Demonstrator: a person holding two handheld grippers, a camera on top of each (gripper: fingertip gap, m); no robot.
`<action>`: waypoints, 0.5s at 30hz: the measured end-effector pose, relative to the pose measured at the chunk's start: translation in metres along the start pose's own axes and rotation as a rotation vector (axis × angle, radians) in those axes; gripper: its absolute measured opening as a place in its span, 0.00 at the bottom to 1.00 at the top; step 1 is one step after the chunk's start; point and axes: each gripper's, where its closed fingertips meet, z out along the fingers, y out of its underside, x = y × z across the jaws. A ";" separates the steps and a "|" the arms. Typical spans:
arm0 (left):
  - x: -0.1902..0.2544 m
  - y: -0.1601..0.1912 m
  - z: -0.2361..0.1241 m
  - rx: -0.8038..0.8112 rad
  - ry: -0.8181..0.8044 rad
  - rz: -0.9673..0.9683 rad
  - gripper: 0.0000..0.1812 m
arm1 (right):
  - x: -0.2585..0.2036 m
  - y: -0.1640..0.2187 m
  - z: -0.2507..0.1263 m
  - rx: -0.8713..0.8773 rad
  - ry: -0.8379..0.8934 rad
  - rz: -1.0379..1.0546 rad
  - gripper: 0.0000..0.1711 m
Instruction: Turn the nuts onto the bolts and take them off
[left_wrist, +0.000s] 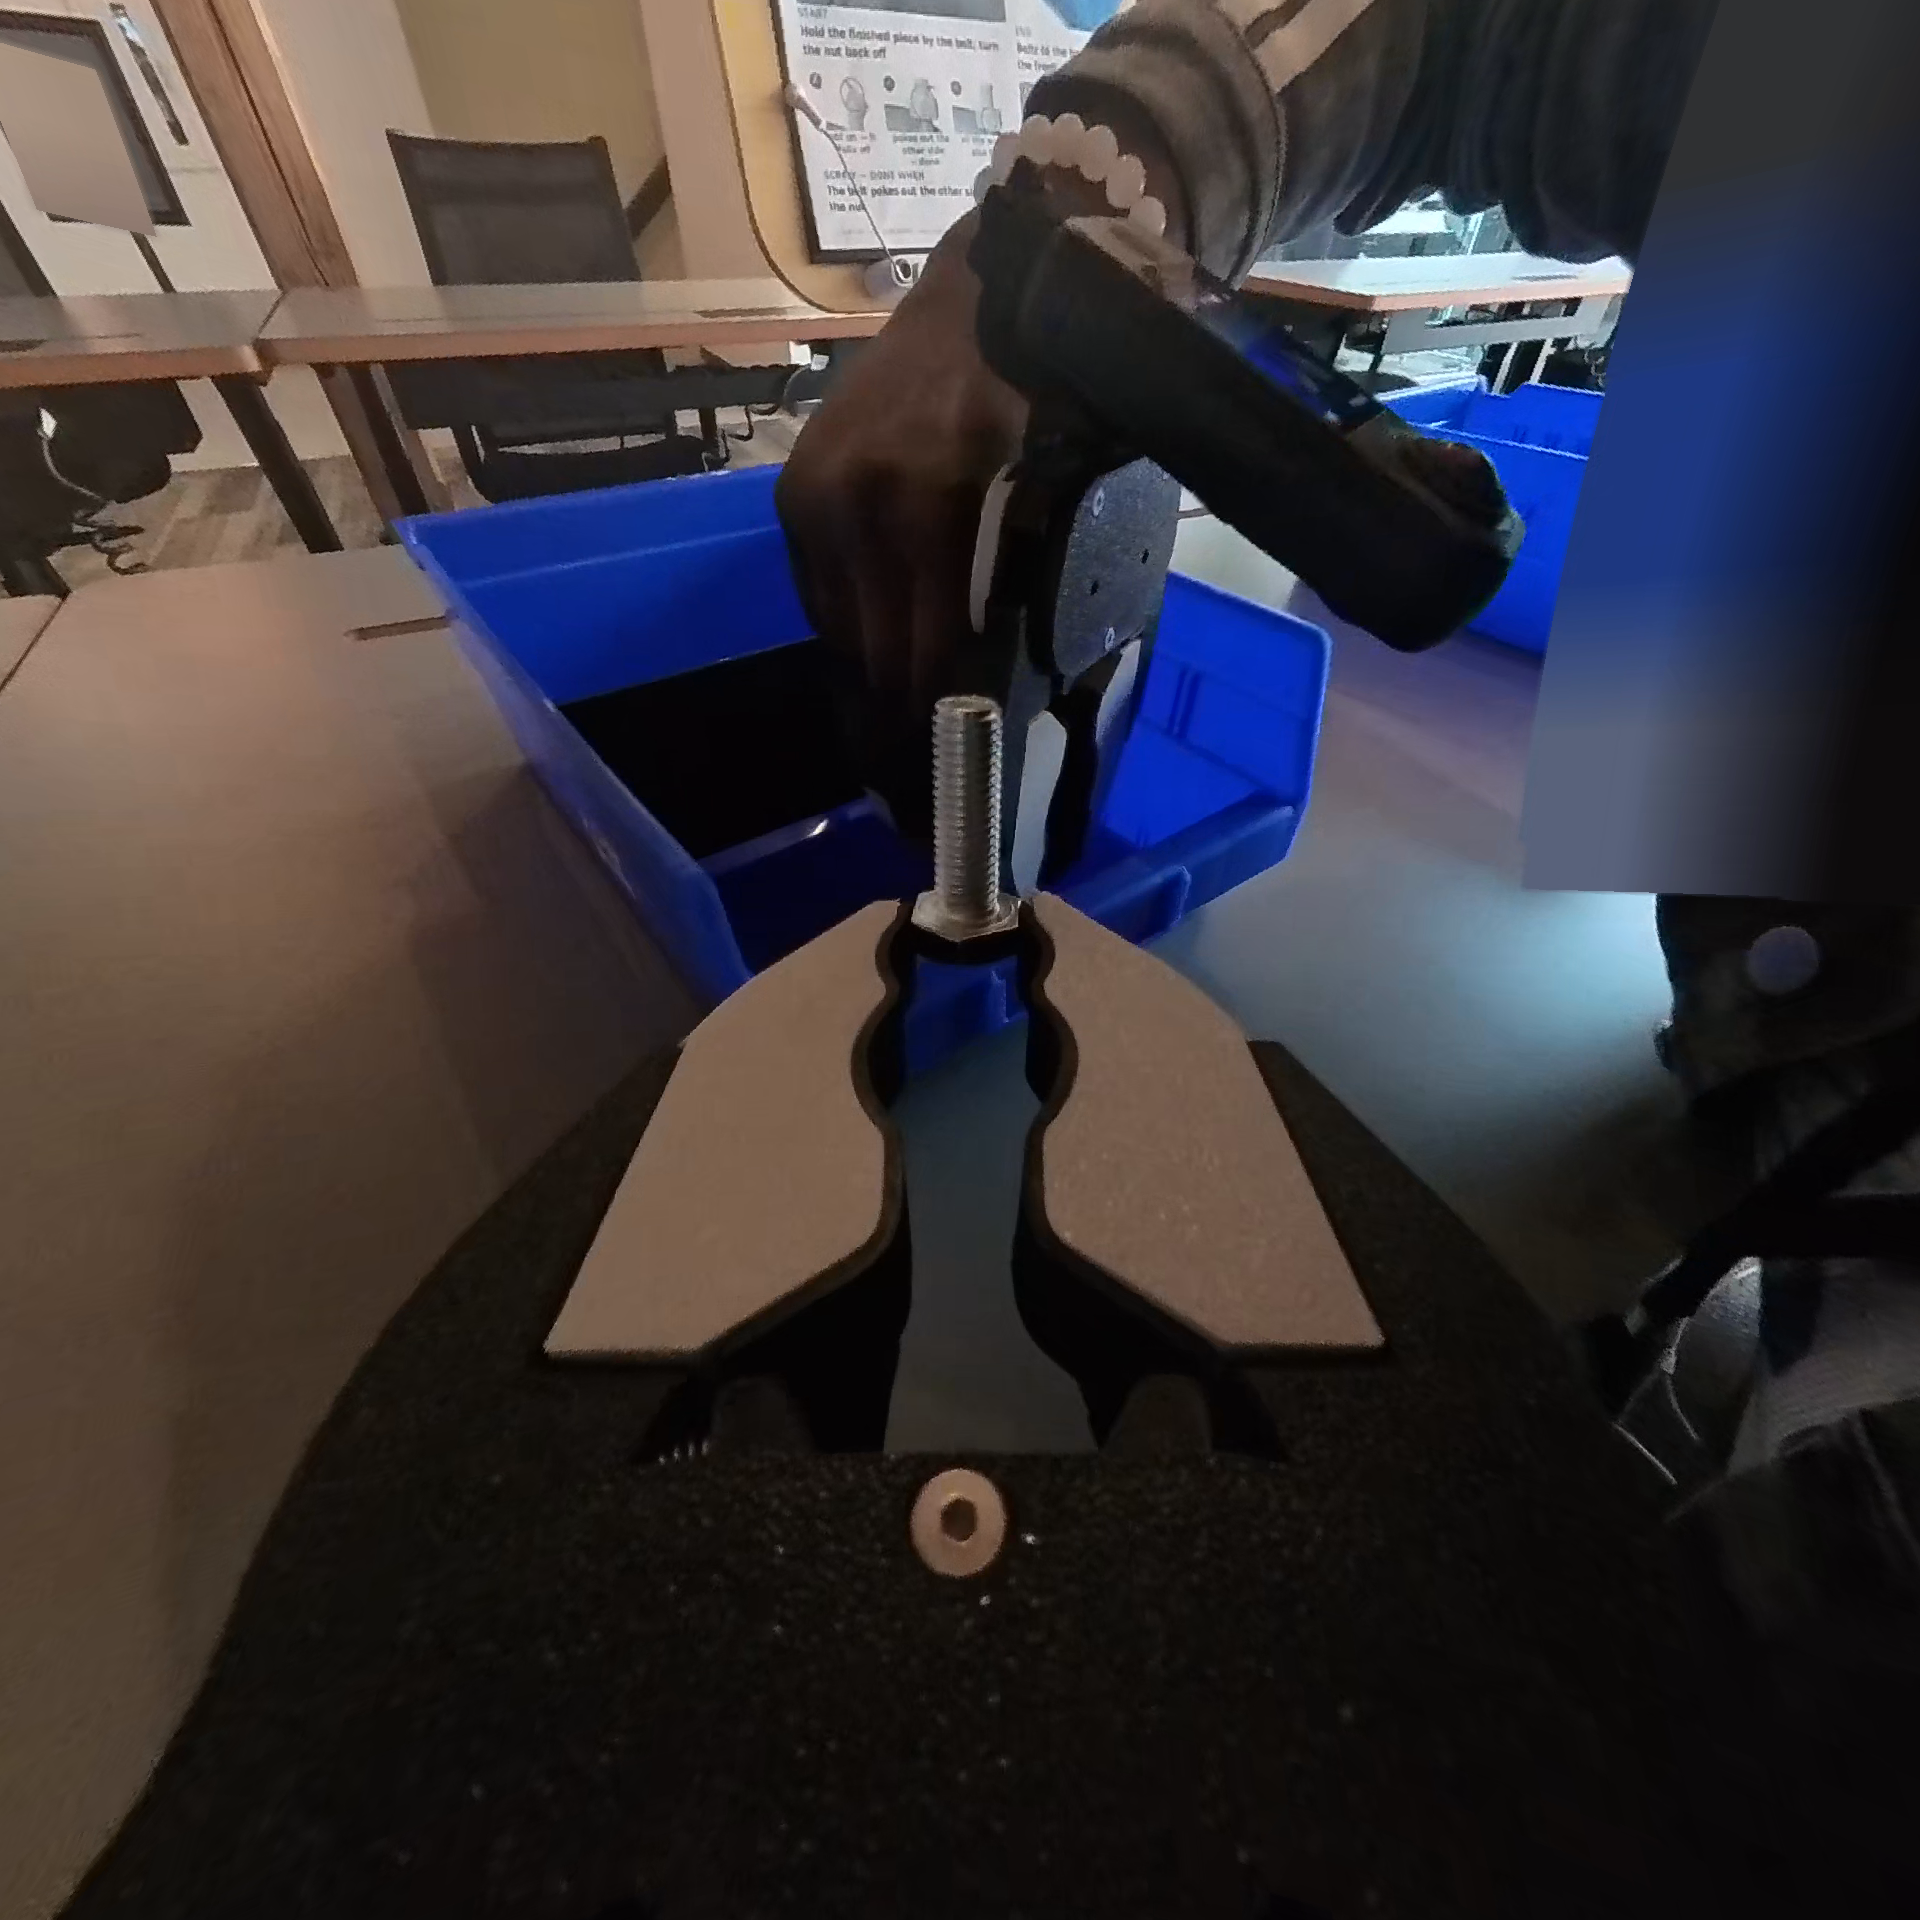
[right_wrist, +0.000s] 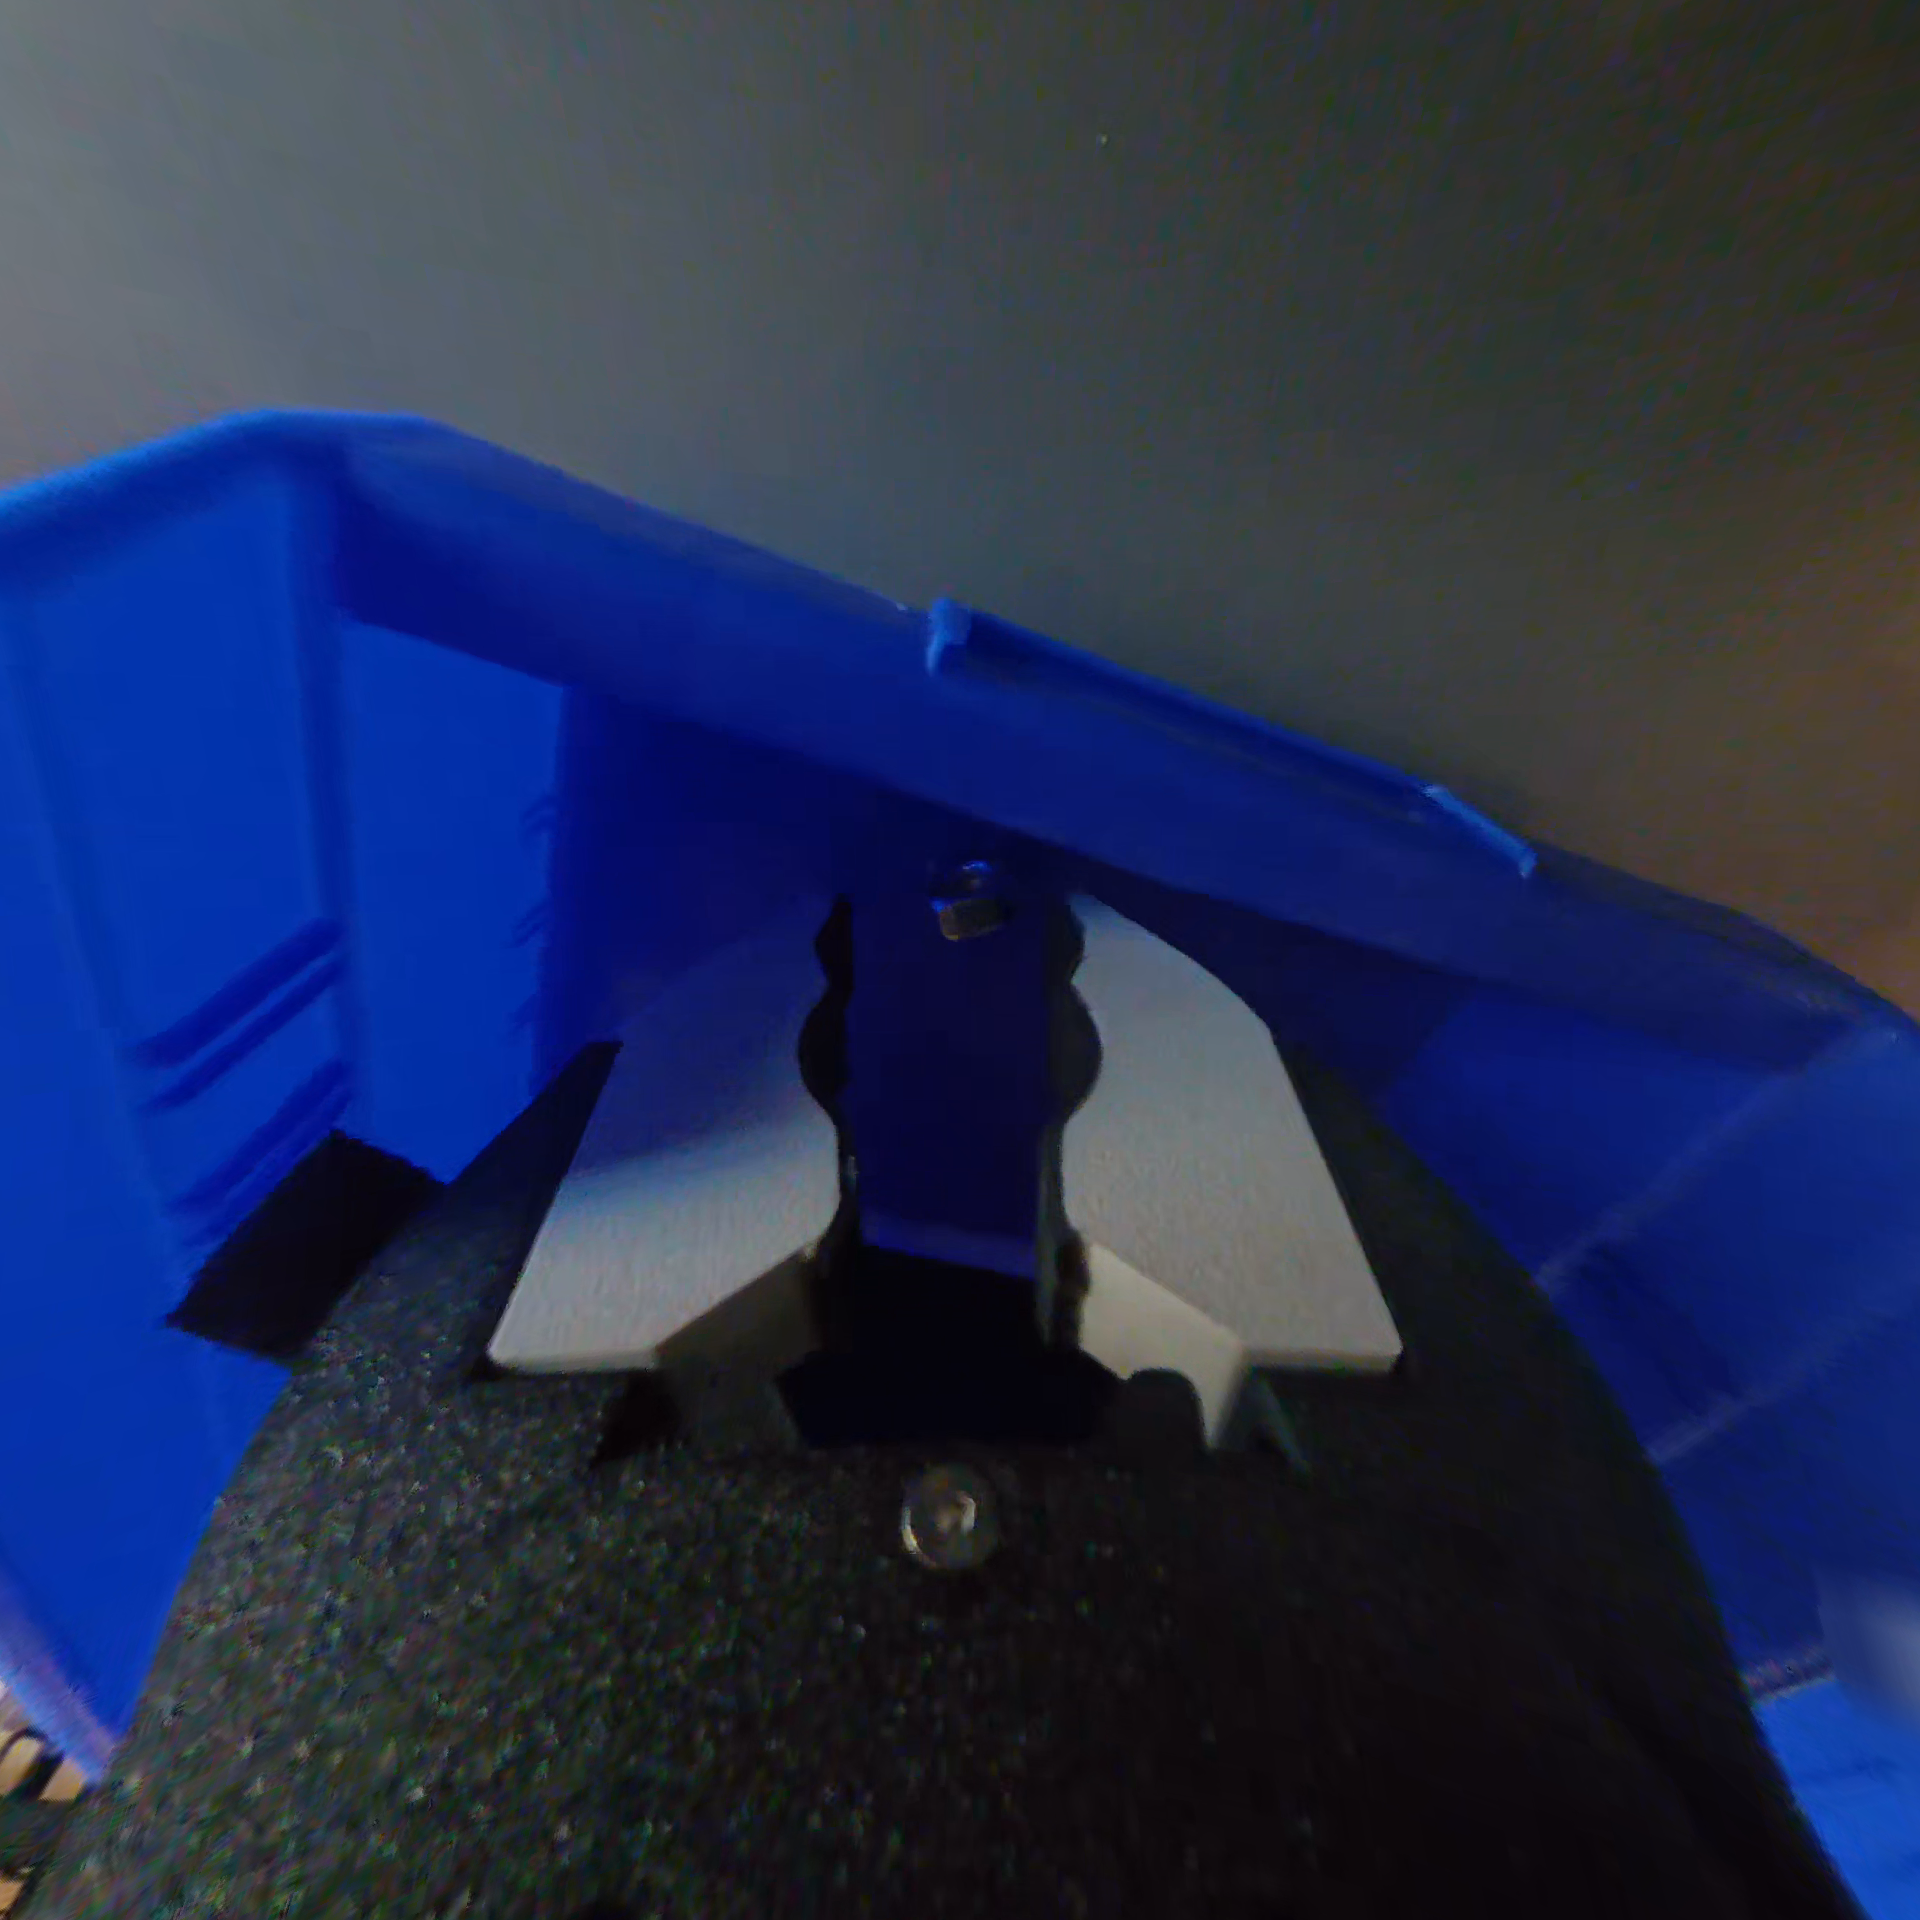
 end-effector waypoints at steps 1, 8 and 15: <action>0.000 0.001 0.000 -0.004 0.002 -0.002 0.10 | 0.001 0.001 0.001 -0.005 0.003 -0.009 0.21; -0.002 0.003 0.001 -0.009 -0.005 0.000 0.10 | 0.002 -0.002 0.008 0.013 -0.016 -0.020 0.17; -0.004 0.002 0.003 0.000 -0.005 -0.008 0.10 | 0.011 -0.002 0.000 0.056 0.056 0.062 0.11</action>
